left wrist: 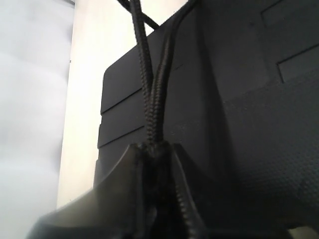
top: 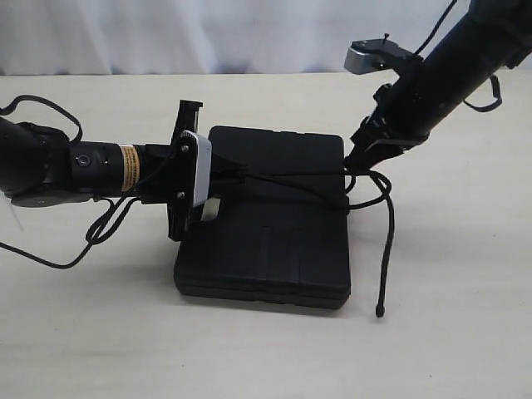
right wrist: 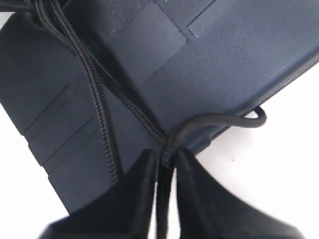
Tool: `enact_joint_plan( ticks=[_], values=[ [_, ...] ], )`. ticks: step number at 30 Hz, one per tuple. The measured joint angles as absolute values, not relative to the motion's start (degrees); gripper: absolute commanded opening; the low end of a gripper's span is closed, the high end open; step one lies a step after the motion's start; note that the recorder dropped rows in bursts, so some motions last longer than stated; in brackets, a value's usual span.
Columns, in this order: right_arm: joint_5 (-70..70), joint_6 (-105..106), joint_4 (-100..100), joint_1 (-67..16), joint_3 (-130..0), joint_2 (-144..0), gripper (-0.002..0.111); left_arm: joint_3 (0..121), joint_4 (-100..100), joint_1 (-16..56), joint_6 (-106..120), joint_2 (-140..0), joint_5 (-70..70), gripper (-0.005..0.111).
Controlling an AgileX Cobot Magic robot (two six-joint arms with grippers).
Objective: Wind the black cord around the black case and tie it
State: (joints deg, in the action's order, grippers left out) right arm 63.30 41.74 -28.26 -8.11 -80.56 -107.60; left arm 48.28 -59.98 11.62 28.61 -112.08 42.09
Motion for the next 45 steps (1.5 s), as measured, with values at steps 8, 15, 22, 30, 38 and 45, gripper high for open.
enact_joint_plan(
  ticks=[8, 15, 22, 30, 38, 45],
  values=[
    [62.7, 36.1, -26.2, -8.1, -82.5, -107.0, 0.049, 48.3, -60.0, 11.6, 28.4, -112.1, 42.1, 0.000],
    [67.5, 20.1, -10.2, -8.1, -87.4, -99.7, 0.037, 48.3, -60.0, 11.6, 27.5, -112.1, 42.1, 0.000],
    [69.5, 20.9, -9.1, -8.1, -77.8, -94.0, 0.037, 48.3, -59.9, 11.6, 24.9, -112.1, 42.1, 0.000],
    [66.4, 30.6, -11.7, -8.1, -65.0, -93.7, 0.037, 48.3, -59.8, 11.6, 24.4, -112.1, 42.1, 0.000],
    [49.3, 44.9, -18.4, -8.1, -61.2, -93.7, 0.037, 48.3, -59.8, 11.6, 24.3, -112.1, 42.1, 0.000],
    [42.1, 50.7, -22.1, -8.1, -57.6, -95.3, 0.033, 48.3, -59.8, 11.6, 24.2, -112.1, 42.1, 0.000]
  ],
)
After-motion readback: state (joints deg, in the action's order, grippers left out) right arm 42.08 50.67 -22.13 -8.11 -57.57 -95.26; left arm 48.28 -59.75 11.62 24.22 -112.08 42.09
